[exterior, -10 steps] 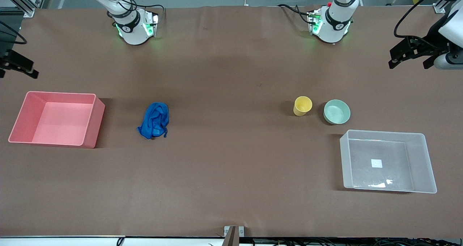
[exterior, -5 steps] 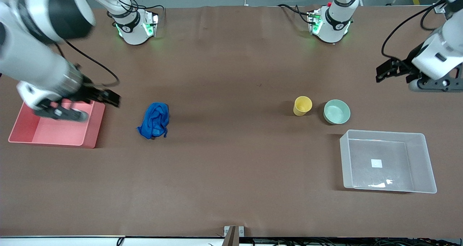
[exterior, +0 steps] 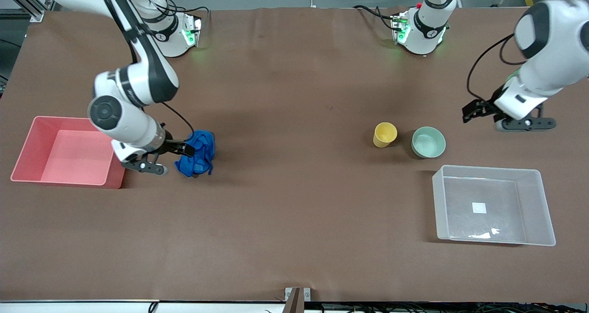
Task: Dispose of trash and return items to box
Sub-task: 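Grasp the blue cloth with the right gripper while the left gripper grasps the bowl, then lower the cloth into the pink bin while the left gripper lowers the bowl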
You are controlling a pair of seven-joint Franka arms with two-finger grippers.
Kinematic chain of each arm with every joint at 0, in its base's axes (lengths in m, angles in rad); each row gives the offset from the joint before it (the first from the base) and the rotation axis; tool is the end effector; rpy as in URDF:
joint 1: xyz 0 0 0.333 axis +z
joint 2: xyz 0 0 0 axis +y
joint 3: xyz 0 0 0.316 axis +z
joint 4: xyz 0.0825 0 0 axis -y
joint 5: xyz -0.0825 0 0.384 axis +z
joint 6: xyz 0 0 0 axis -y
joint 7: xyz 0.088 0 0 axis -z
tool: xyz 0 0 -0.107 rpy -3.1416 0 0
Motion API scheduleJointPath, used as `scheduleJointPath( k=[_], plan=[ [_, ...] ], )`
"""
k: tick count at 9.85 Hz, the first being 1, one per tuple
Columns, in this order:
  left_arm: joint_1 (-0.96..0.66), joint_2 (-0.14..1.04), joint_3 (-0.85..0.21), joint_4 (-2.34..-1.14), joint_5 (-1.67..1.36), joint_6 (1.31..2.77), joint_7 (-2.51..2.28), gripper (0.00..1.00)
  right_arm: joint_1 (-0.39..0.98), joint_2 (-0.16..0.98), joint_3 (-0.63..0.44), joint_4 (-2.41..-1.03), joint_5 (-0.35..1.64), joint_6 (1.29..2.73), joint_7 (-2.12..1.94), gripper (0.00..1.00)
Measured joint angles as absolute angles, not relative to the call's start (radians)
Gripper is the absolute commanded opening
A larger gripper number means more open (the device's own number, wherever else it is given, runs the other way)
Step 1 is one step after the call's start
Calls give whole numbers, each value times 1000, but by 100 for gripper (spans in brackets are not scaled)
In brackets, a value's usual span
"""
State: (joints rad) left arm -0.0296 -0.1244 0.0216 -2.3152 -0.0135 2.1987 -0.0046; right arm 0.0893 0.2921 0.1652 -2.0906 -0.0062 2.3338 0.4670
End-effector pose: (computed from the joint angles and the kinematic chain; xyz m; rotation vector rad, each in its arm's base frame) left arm 0.4919 -0.0043 0.3945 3.1279 0.0068 0.0122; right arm 0.5588 0.1437 0.2810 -3.0980 0.3326 0.0892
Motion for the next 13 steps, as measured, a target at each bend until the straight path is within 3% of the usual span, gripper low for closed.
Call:
scheduleJointPath(
  k=[2,4,5,6,7,8,9,10,11,13],
  plan=[
    [-29,-68,28,-2449,-13,2389,-4,91,89,366,163,-2183,-43,2504,467,100],
    [-29,50,29,-2488,-13,2567,-4,90,85,411,159,-2190,-70,2525,468,100],
    [-29,116,29,-2495,-13,2639,-4,86,84,417,158,-2191,-74,2525,468,100],
    [-29,169,29,-2496,-13,2680,-4,68,83,424,158,-2191,-76,2525,468,99],
    [-30,207,29,-2496,-13,2700,-4,32,82,431,158,-2192,-76,2525,468,90],
    [-30,227,29,-2496,-13,2707,-4,12,82,435,158,-2192,-77,2525,468,77],
    [-29,234,29,-2495,-13,2709,-4,4,82,439,158,-2192,-77,2525,468,53],
    [-29,234,29,-2492,-13,2709,-4,1,82,442,158,-2192,-77,2525,468,24],
    [-30,234,29,-2488,-13,2709,-4,1,82,444,158,-2189,-77,2525,469,3],
    [-30,223,29,-2480,-13,2711,-3,1,72,444,157,-2165,-77,2503,481,1]
  ],
)
